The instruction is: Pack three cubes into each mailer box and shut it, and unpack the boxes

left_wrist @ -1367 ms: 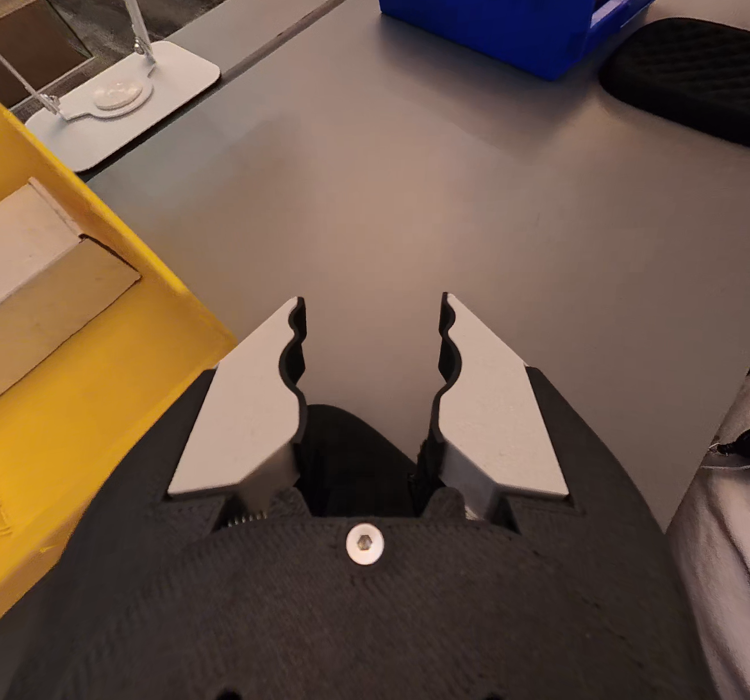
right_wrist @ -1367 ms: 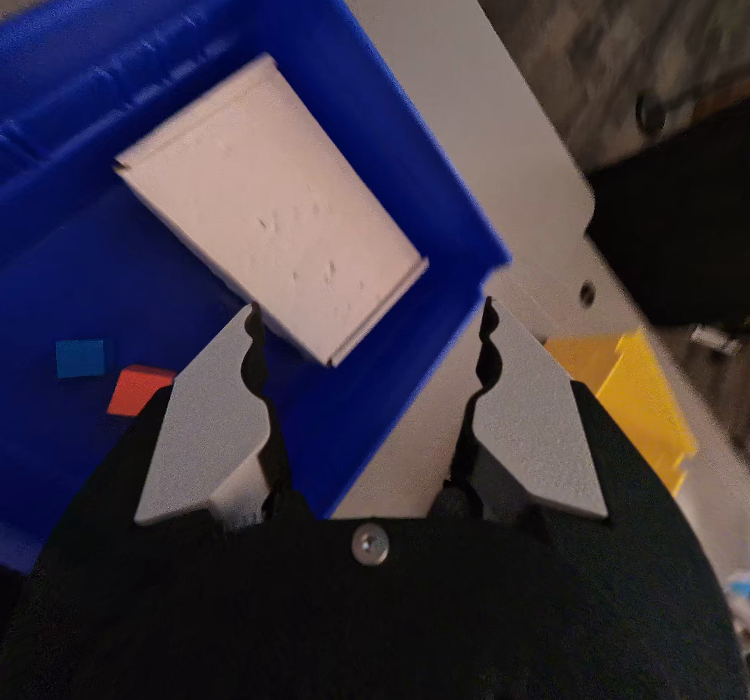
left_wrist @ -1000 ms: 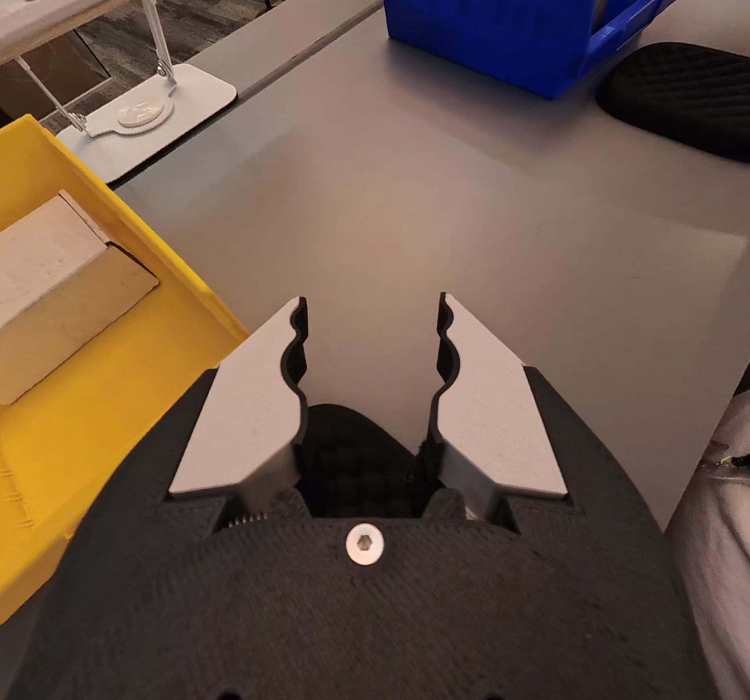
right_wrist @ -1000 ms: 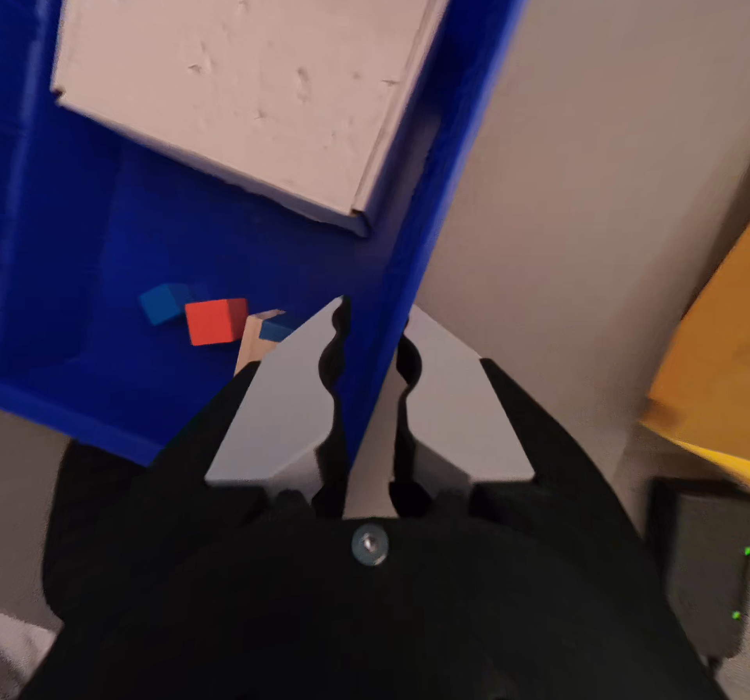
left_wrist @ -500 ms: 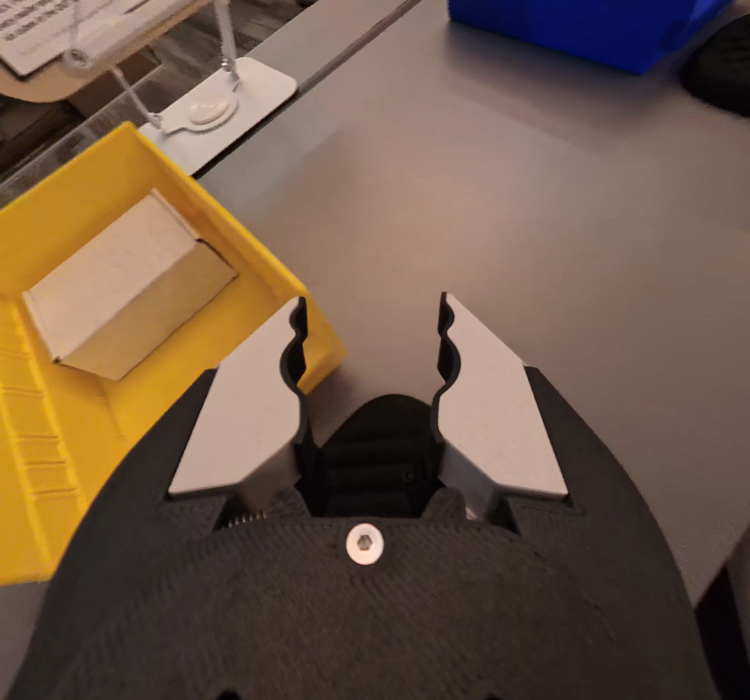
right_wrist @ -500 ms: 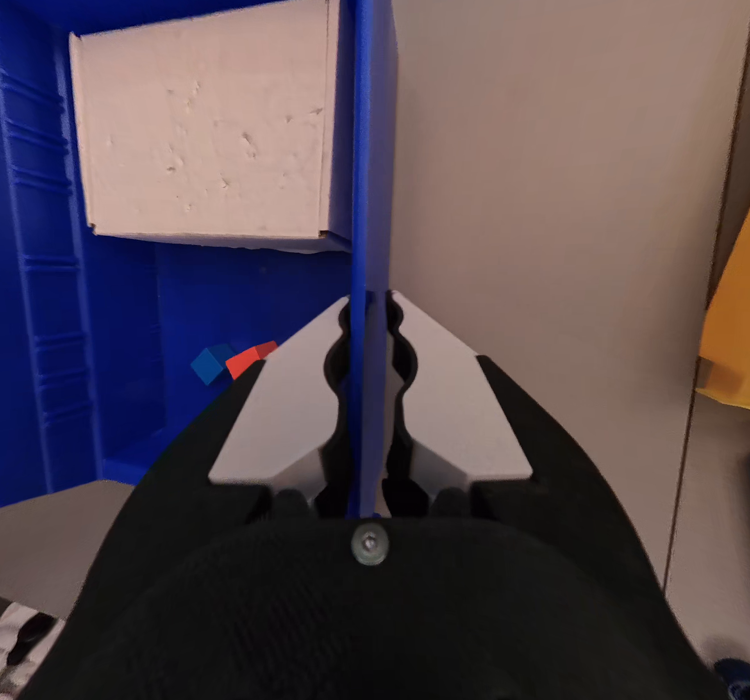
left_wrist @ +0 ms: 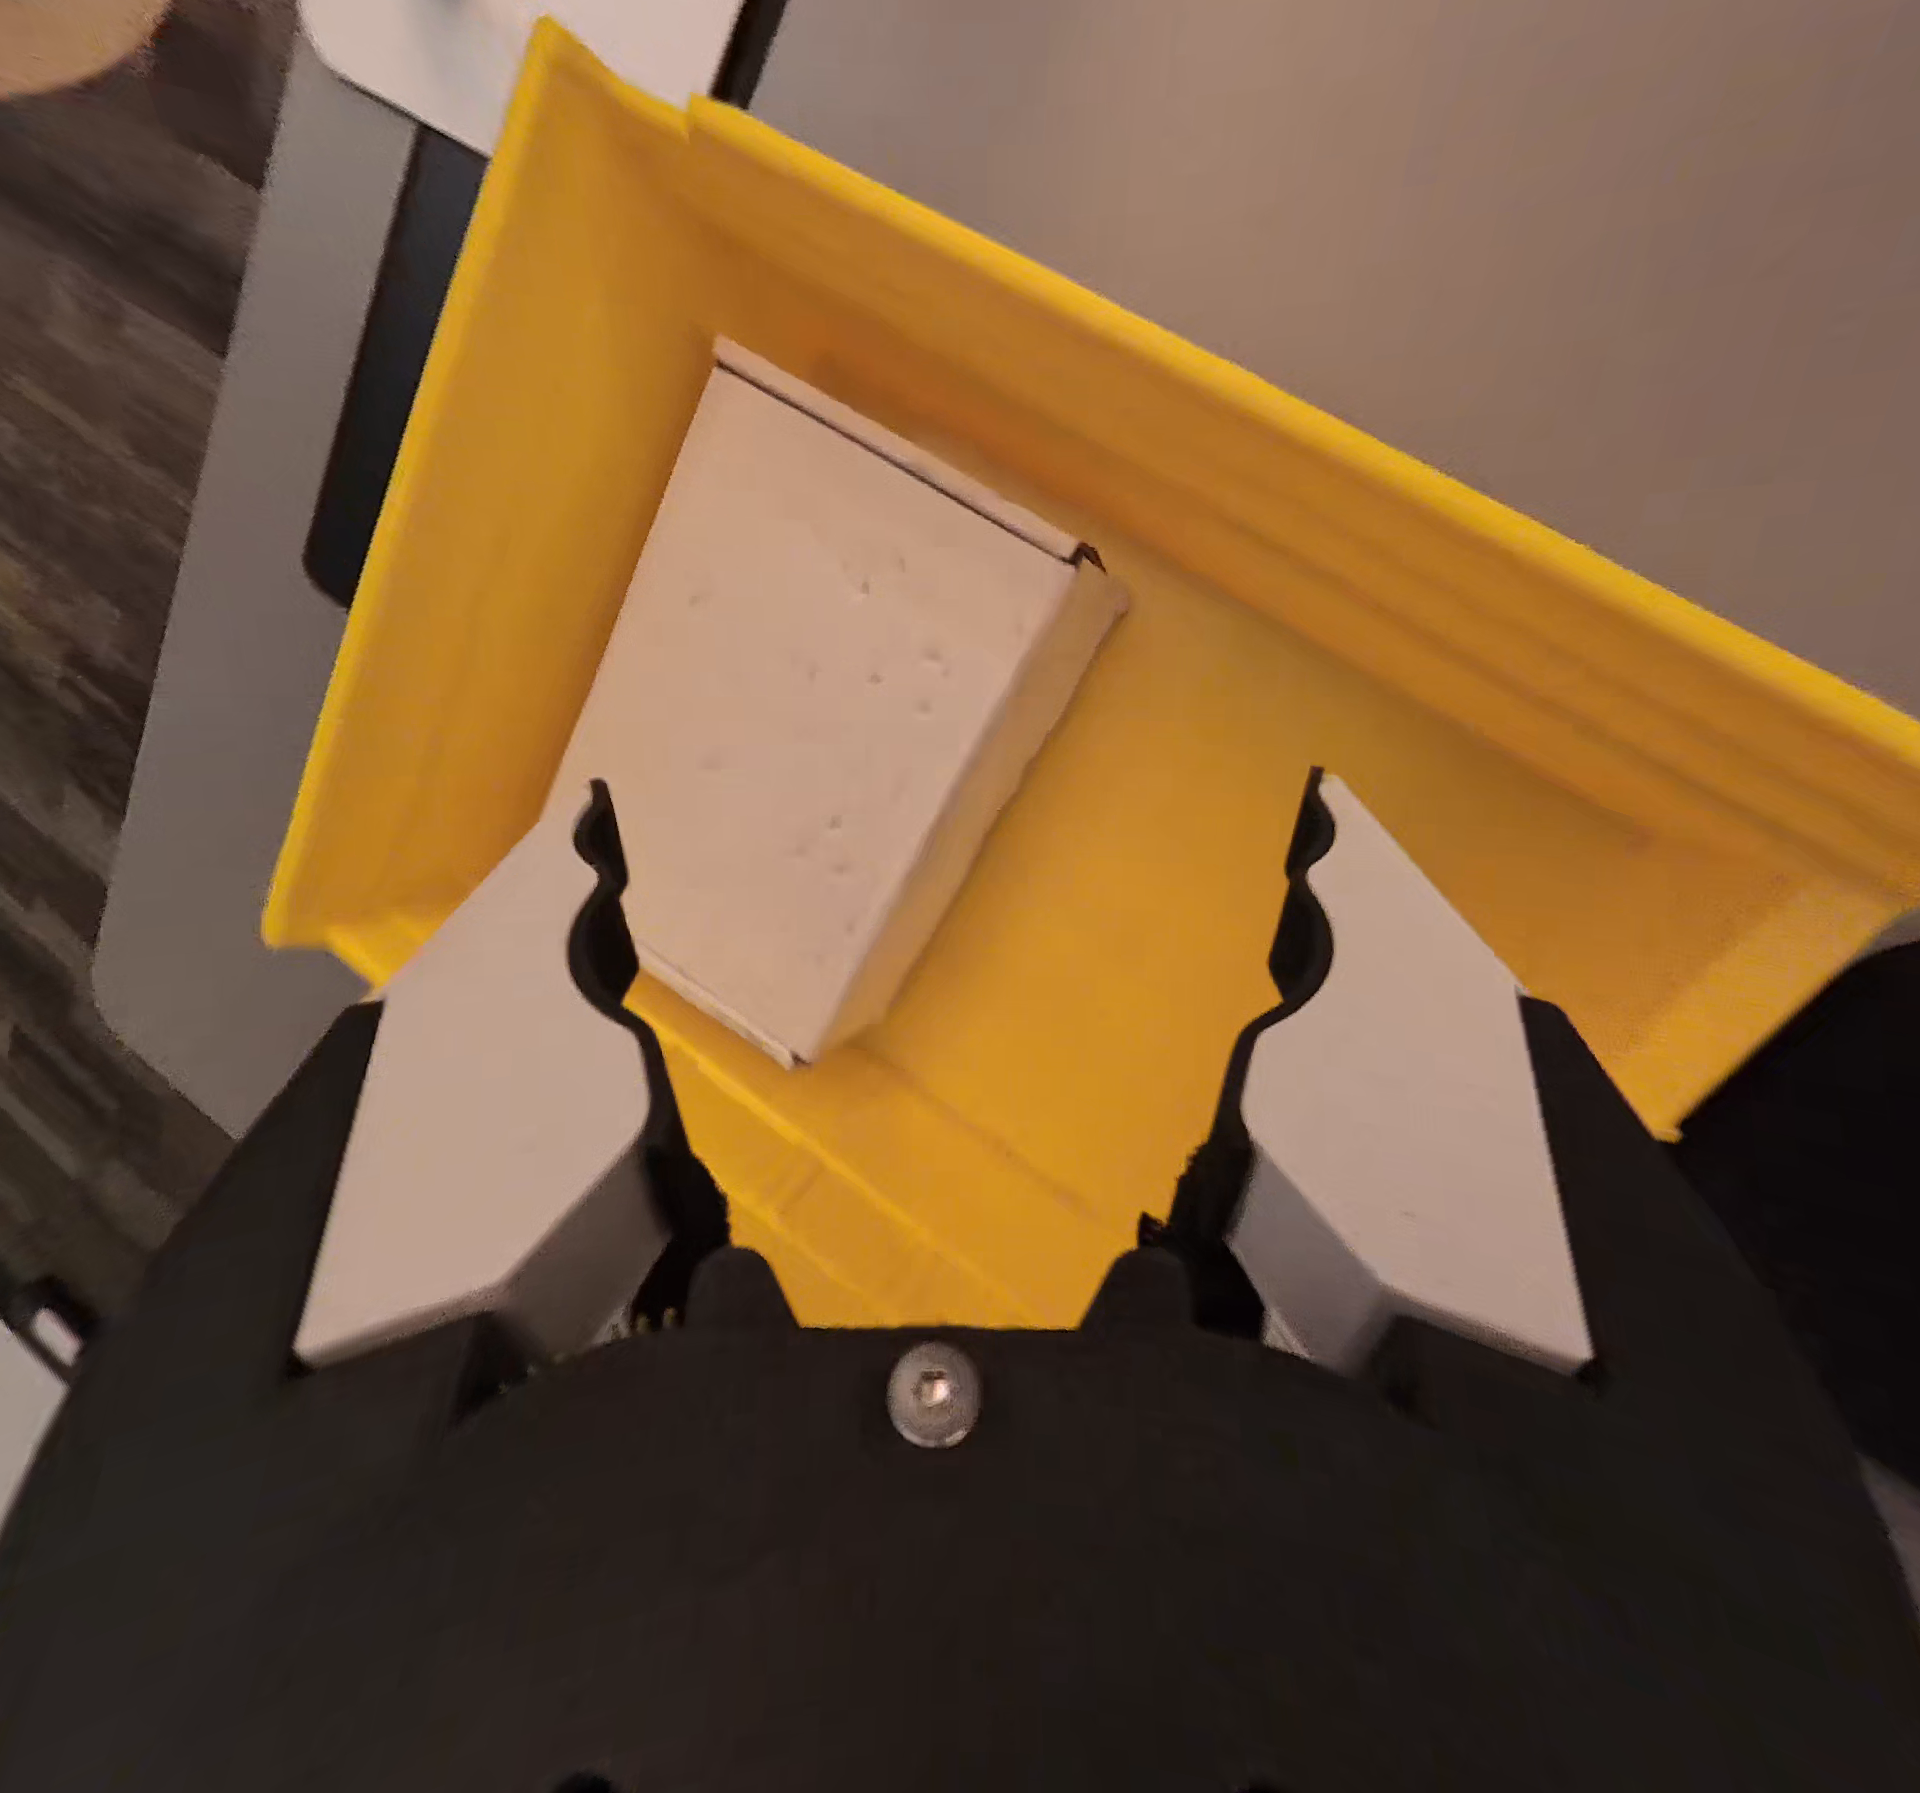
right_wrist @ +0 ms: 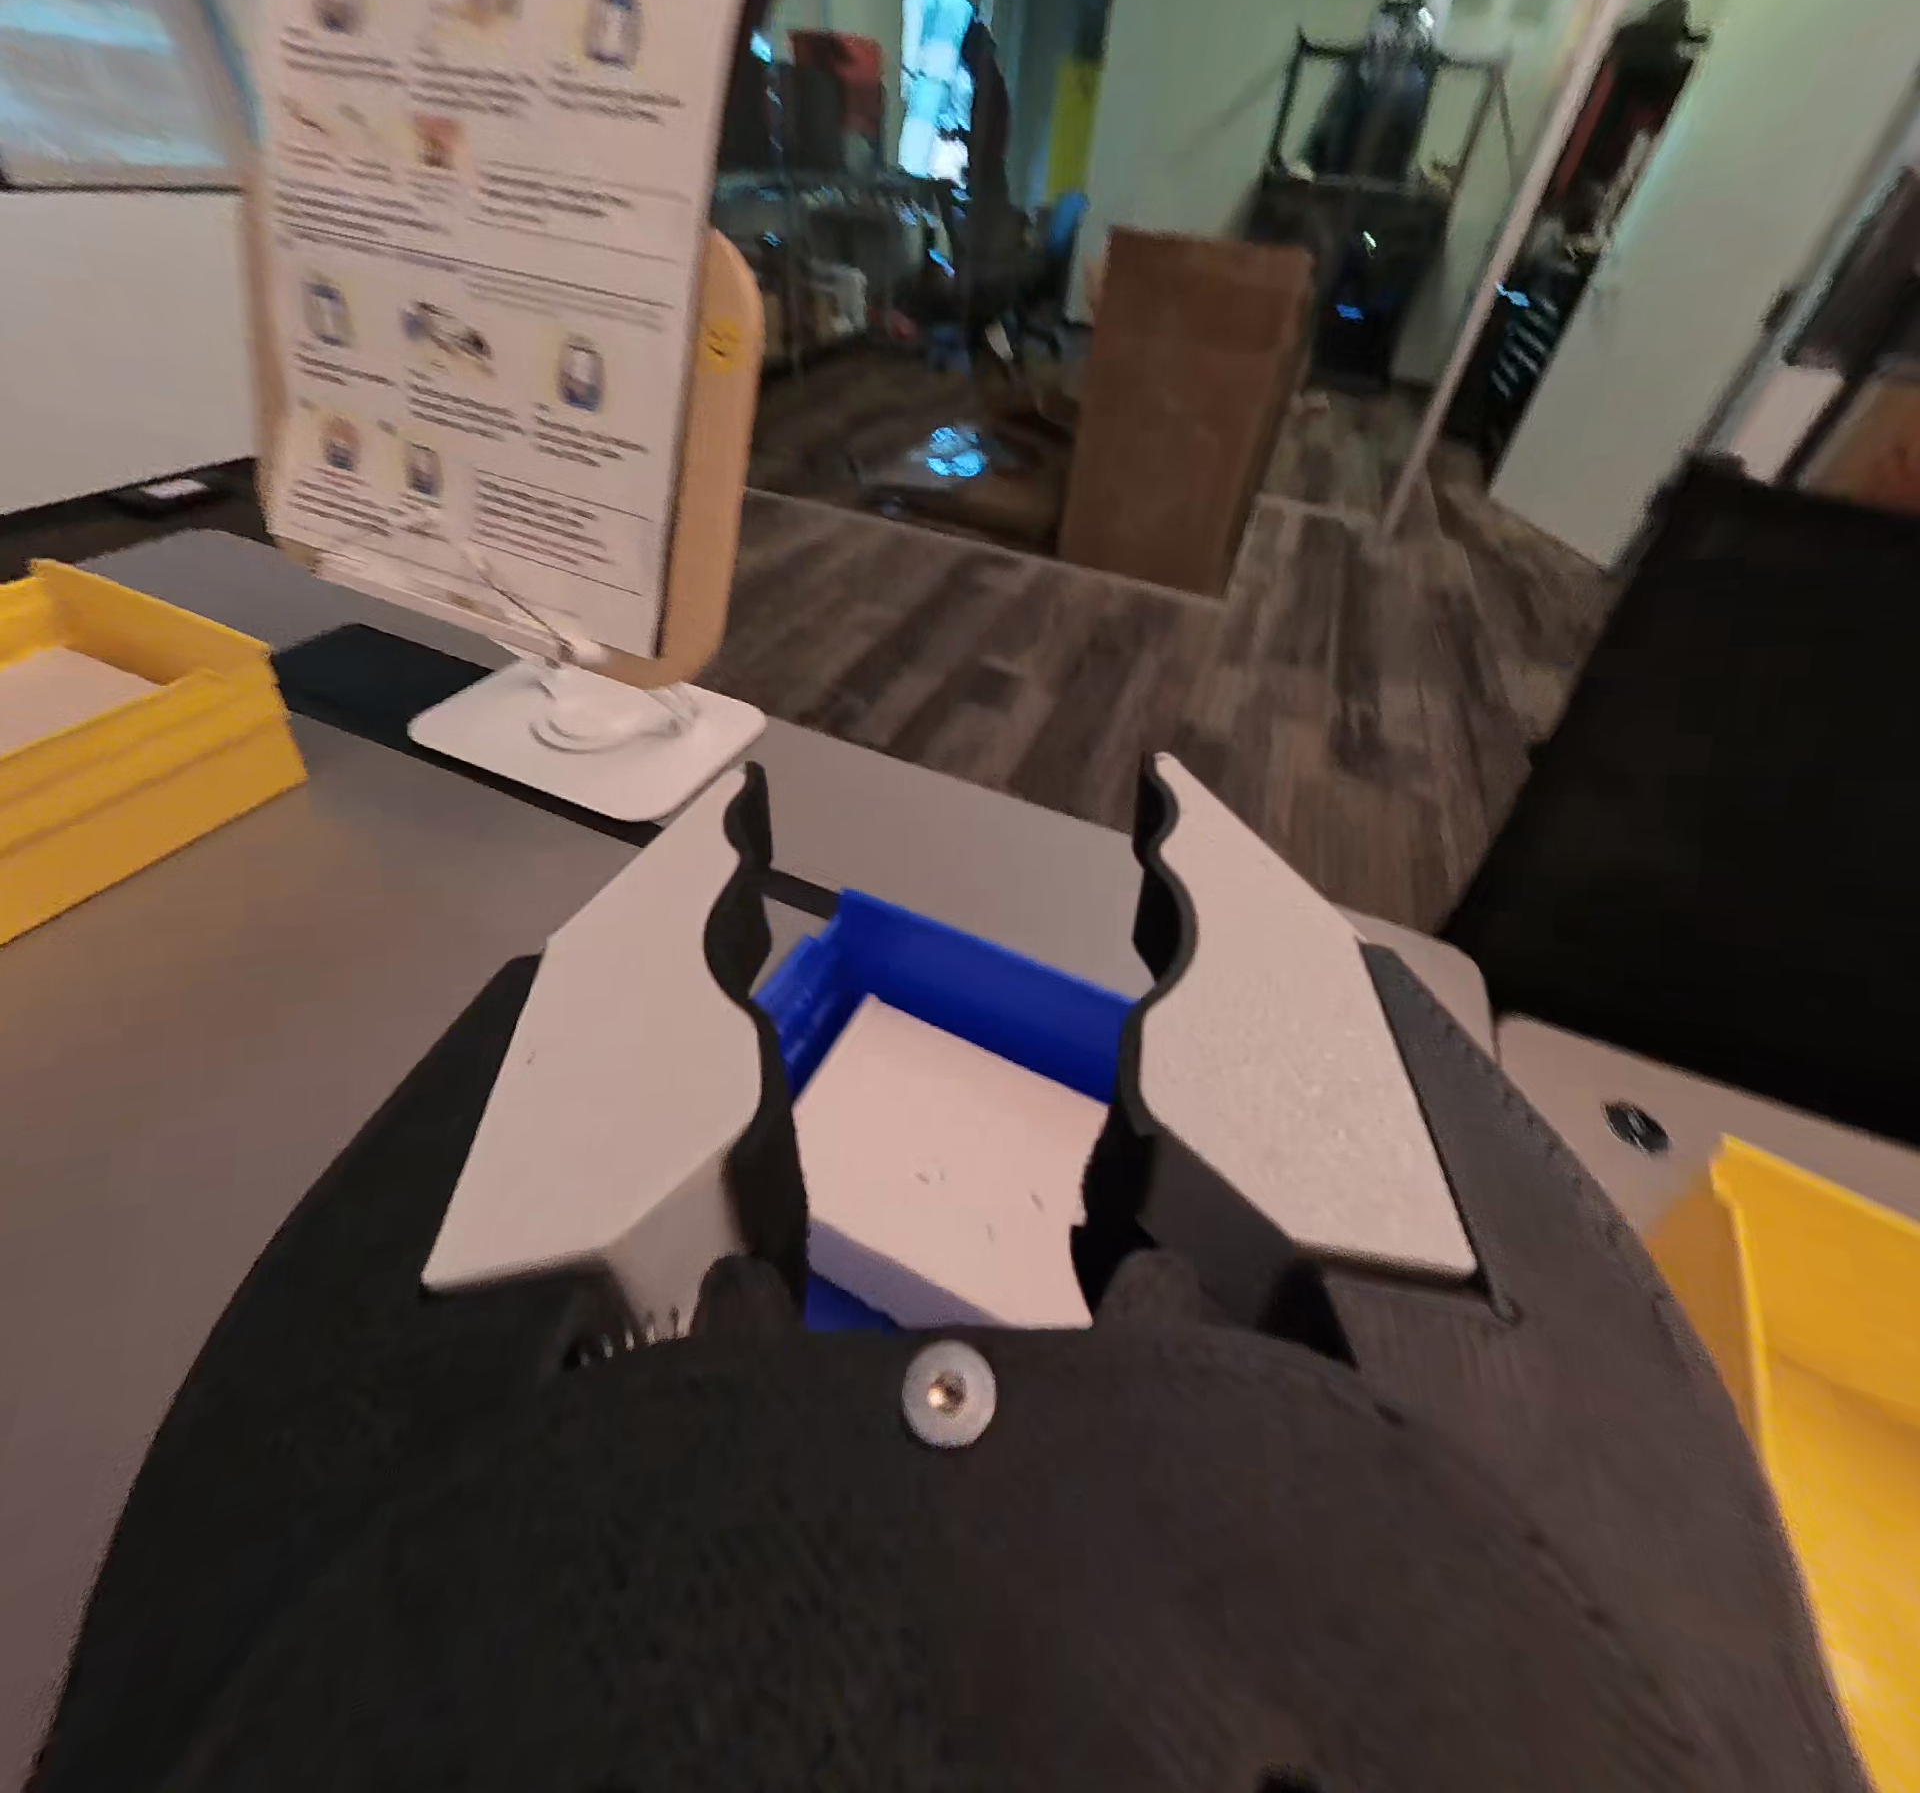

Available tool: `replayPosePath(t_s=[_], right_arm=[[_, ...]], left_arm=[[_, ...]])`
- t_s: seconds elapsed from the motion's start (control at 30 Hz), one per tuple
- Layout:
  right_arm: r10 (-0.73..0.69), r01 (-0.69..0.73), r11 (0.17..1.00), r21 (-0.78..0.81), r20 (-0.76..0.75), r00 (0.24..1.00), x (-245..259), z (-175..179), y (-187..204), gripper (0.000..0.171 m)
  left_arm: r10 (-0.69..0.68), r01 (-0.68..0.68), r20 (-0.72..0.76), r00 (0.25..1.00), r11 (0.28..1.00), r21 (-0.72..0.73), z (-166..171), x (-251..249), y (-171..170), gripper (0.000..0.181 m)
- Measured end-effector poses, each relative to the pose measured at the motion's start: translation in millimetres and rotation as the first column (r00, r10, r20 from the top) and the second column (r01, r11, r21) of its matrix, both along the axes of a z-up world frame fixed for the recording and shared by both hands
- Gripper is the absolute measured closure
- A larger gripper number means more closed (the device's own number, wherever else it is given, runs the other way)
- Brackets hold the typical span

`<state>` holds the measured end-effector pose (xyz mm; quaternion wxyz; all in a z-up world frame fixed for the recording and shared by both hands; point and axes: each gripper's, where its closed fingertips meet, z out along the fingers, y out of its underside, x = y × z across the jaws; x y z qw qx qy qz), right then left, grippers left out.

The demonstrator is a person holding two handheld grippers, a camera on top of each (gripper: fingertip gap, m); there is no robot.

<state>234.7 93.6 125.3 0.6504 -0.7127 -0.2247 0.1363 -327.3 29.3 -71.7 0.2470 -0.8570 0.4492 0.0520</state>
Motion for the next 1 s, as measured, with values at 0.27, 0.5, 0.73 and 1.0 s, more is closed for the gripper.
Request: replayPosePath(t_s=[0.27, 0.5, 0.73, 1.0], right_arm=[[0.053, -0.041, 0.994, -0.102, 0.124, 0.991, -25, -45, 21, 0.096], [0.113, -0.096, 0.986, -0.134, 0.118, 0.987, -44, -55, 25, 0.096], [0.120, -0.093, 0.980, -0.177, 0.143, 0.982, -46, -68, 29, 0.096], [0.126, -0.093, 0.975, -0.201, 0.161, 0.979, -48, -76, 30, 0.095]], left_arm=[[-0.188, 0.144, -0.188, 0.964, 0.964, -0.225, -44, -16, 42, 0.051], [-0.265, 0.171, -0.265, 0.927, 0.929, -0.329, -68, -35, 56, 0.051], [-0.234, 0.122, -0.287, 0.929, 0.925, -0.361, -75, -37, 46, 0.052], [-0.266, 0.119, -0.305, 0.915, 0.897, -0.425, -82, -38, 31, 0.045]])
